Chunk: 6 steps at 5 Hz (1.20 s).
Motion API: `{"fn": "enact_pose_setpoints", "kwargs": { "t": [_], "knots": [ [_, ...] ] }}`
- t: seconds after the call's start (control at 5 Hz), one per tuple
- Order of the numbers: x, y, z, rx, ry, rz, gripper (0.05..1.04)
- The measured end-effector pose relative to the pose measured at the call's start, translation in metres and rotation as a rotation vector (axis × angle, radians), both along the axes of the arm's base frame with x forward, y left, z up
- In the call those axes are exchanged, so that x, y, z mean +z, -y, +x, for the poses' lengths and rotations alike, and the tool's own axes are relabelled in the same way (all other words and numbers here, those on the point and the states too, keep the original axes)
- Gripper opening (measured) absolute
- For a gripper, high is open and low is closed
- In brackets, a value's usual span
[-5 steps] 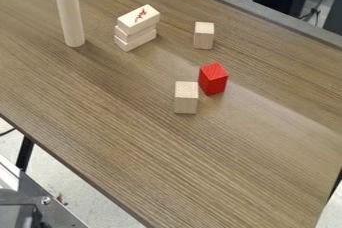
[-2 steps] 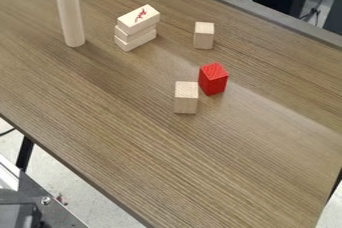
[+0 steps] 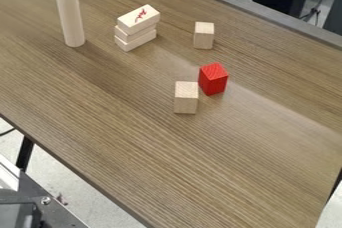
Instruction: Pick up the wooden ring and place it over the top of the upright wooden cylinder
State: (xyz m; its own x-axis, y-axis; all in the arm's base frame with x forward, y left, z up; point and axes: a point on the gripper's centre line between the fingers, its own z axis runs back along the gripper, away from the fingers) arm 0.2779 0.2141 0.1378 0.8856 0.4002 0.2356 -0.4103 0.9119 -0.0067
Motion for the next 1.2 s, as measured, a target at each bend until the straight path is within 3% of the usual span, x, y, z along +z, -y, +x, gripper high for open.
{"fn": "enact_pose_setpoints", "kwargs": {
  "t": [1.2],
  "knots": [
    [-0.0078,-0.0028,0.0027,0.005,0.005,0.006,0.708]
  ]
}}
